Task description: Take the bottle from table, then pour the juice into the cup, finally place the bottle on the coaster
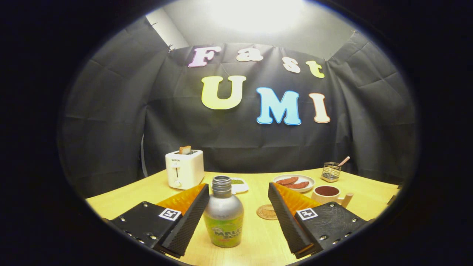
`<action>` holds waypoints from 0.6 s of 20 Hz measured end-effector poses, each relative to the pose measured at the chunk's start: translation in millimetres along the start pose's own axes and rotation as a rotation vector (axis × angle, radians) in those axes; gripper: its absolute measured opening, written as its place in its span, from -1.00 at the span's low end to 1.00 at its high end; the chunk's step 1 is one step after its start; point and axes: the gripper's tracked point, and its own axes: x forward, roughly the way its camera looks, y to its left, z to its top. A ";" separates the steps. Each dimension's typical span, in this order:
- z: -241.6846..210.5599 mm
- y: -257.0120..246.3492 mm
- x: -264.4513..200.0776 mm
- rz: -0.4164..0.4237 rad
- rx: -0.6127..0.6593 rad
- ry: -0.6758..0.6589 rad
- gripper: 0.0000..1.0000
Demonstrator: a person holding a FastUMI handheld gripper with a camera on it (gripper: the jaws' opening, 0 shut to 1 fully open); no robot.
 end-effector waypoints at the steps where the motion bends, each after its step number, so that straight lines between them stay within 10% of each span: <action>1: -4.7 3.8 2.4 0.004 -0.018 0.000 0.95; 12: -59.3 15.1 35.2 -0.001 -0.075 0.090 0.81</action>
